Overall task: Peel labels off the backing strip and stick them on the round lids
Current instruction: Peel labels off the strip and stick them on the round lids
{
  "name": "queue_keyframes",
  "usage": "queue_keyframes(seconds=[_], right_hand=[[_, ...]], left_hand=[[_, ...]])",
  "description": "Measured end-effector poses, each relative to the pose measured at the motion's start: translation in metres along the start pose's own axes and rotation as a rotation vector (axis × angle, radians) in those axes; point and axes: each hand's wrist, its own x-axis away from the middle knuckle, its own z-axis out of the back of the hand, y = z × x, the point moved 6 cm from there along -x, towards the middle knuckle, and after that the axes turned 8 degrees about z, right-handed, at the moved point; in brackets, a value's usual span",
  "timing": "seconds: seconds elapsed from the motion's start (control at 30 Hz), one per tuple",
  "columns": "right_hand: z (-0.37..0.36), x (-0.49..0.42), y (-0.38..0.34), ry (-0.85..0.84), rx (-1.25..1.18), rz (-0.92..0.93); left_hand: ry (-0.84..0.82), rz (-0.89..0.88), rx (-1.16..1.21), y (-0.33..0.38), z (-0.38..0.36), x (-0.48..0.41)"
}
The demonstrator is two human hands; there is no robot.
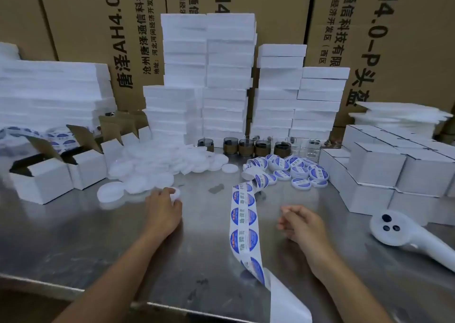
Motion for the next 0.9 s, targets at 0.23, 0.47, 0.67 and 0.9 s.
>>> queue_keyframes(seconds=[0.23,0.47,0.67,0.9], right_hand=[[-0.008,-0.017,0.008,-0.028,0.000,0.021],[-0.014,-0.011,-0.002,-0.098,-0.016,0.073],[-0.020,-0.004,-0.015,-0.100,-0.044,0.119],[-0.048,0.013,-0.032,-0.174,-0.120,0.194]], left_hand=[[0.053,0.024,-0.258,0.000,-0.012,-0.021],[0.101,-0.075,-0.147,0.014,-0.003,-0.007],[0.009,-0.395,0.473,0.071,0.004,0.056],[-0.109,-0.602,0.545,0.097,-0.013,0.104]])
